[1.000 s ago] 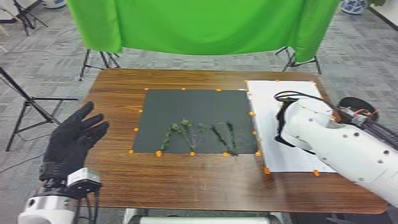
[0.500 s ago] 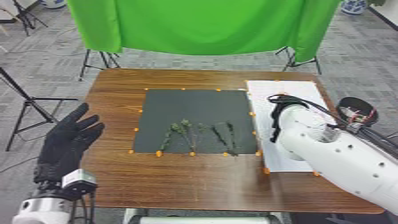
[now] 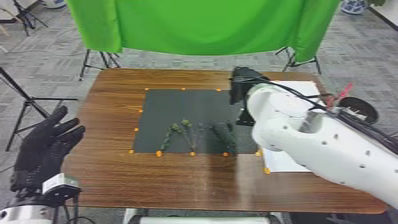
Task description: Arrange flowers
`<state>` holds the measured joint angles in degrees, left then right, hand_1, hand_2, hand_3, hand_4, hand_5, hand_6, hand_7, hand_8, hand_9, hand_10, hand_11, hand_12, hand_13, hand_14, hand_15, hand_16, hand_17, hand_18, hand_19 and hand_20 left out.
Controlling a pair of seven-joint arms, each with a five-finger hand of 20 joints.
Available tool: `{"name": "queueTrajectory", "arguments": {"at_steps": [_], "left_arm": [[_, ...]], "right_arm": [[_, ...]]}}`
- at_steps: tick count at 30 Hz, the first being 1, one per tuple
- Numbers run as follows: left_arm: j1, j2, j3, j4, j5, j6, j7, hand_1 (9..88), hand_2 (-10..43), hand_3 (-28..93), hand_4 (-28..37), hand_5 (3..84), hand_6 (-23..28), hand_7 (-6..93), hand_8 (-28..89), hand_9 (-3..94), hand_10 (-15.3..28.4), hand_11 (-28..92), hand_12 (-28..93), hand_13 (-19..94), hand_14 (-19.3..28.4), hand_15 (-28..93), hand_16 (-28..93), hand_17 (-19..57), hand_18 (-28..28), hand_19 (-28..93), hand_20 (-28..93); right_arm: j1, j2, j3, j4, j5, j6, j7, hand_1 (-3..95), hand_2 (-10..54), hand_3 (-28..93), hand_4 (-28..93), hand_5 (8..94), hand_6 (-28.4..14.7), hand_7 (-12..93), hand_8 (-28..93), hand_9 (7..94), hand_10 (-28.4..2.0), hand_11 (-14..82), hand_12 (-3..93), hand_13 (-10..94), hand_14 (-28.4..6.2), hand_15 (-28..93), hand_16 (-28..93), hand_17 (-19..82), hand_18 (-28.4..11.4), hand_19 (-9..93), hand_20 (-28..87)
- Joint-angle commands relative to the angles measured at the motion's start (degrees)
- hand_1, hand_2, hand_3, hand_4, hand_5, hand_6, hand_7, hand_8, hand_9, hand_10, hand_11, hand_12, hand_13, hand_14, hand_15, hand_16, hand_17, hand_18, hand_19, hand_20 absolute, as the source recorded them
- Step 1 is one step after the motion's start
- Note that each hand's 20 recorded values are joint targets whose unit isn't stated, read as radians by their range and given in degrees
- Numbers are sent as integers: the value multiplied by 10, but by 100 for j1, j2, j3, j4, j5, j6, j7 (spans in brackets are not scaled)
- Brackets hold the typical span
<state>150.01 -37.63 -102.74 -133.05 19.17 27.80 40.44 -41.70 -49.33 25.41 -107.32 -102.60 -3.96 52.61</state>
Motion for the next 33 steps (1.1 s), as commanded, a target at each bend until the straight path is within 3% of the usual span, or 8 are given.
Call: {"name": "queueTrajectory", "arguments": {"at_steps": [1,2,3,7,12,24,30,33], "left_arm": [[164,-403,-179,-55,57,323,-98,298,66,657,-209,364,92,109,-82,326,190,282,104,214,256,547,-124,-85,238,475,65],[127,-410,-176,-26,38,273,-65,296,65,656,-210,364,92,109,-82,326,190,282,104,214,256,547,-124,-86,238,476,65],[91,-496,-218,-19,137,219,-211,295,65,656,-210,364,92,109,-82,326,190,282,104,214,256,547,-125,-86,238,475,65],[-197,-684,-122,47,355,161,-498,294,64,654,-210,364,92,108,-81,326,190,283,105,213,257,546,-124,-87,238,474,66],[-654,-862,152,145,548,79,-728,292,63,655,-209,365,93,107,-81,325,190,282,105,212,258,547,-124,-89,241,475,69],[-1221,-570,542,287,359,22,-586,292,63,655,-210,367,94,107,-81,326,191,283,106,213,260,549,-125,-83,248,494,79],[-1315,-487,581,313,352,-8,-589,293,62,657,-211,367,94,108,-81,327,191,284,106,214,260,549,-125,-84,244,487,76],[-1318,-342,630,329,216,23,-408,295,62,658,-211,367,94,108,-81,327,191,284,105,214,260,548,-125,-85,244,487,76]], "right_arm": [[325,-1367,-704,210,-251,140,-441,641,-95,731,-262,767,-23,313,115,904,-88,99,342,876,-3,648,178,654,-88,932,304],[368,-1477,-806,305,-262,181,-511,640,-95,730,-263,767,-22,313,113,904,-87,100,343,876,-3,649,178,653,-88,932,305],[323,-1598,-841,390,-292,199,-524,640,-95,730,-263,766,-22,314,112,904,-87,99,342,876,-3,650,178,653,-88,932,306],[318,-2041,-1071,846,-333,262,-612,636,-95,732,-265,764,-19,320,109,904,-84,100,343,875,-3,653,179,652,-89,932,312],[126,-2324,-1146,1275,-275,412,-652,632,-95,733,-266,762,-15,325,102,906,-80,101,342,877,-1,658,180,652,-89,932,316],[301,-2522,-1800,1771,-249,1283,-532,611,-95,716,-274,756,14,326,51,910,-64,87,328,871,-2,672,182,637,-92,932,352],[288,-2561,-1688,1808,-97,1034,-473,604,-95,712,-277,747,21,327,42,911,-61,80,323,860,-7,680,183,627,-96,932,362],[325,-2578,-1685,1797,12,898,-503,601,-95,710,-277,742,19,321,36,906,-62,76,321,852,-9,684,183,618,-99,932,362]]}}
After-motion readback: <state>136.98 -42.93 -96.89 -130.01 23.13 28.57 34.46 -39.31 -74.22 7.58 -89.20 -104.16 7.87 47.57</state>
